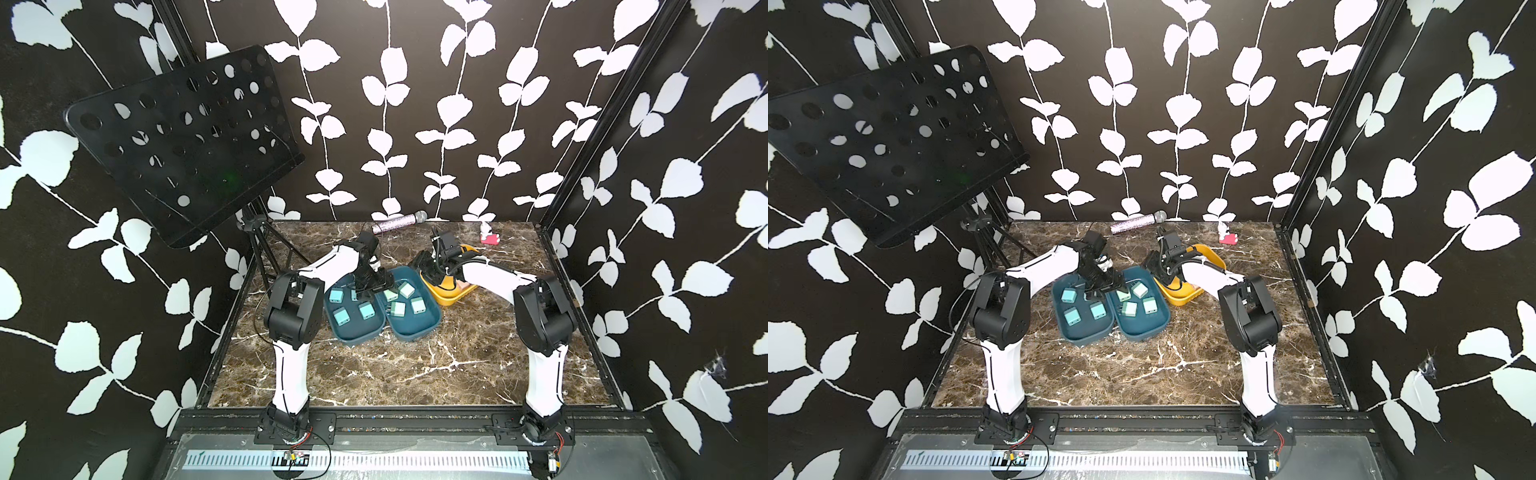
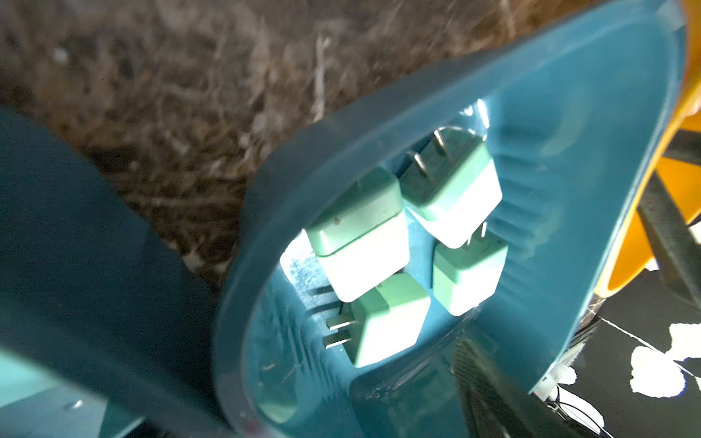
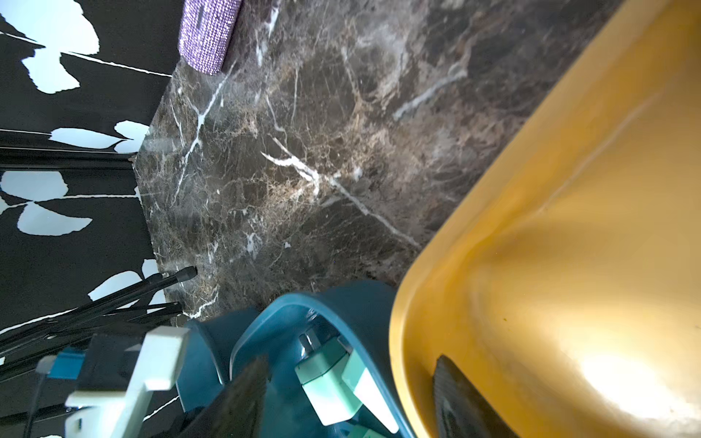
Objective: Place the plugs by color into the storage box
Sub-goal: Move the storage box to the center of the board.
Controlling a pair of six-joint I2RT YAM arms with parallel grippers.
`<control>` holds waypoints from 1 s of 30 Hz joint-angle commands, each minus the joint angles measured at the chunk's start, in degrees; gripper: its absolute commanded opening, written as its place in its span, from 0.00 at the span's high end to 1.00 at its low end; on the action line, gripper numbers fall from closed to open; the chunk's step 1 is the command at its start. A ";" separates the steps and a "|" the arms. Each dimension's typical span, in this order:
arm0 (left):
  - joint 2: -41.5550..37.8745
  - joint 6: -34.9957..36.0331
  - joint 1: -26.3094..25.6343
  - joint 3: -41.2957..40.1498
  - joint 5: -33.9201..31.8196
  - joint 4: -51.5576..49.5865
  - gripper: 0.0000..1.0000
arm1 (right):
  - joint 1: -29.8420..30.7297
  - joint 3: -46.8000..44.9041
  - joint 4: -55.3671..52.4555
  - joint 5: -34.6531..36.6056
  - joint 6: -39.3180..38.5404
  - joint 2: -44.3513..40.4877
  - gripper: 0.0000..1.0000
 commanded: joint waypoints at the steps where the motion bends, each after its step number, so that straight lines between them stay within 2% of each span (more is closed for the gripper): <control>1: -0.58 3.13 -1.09 4.00 1.65 2.56 0.12 | 0.77 1.29 -2.96 -5.18 -1.69 -0.05 0.32; 12: -3.60 8.32 -1.03 2.48 -6.19 -4.54 0.03 | -2.10 -4.33 -8.66 -2.96 -5.52 -4.63 0.29; 20: -17.88 11.19 -0.29 -0.99 -17.46 -7.14 0.02 | -4.53 -6.33 -15.99 0.65 -13.46 -12.75 0.28; 26: -25.45 11.31 4.87 -7.34 -17.87 -7.89 0.02 | -9.14 -15.74 -16.43 1.79 -16.10 -19.47 0.27; 30: -27.57 11.88 7.29 -11.58 -17.38 -8.81 0.02 | -11.50 -16.40 -15.94 0.42 -15.75 -19.67 0.27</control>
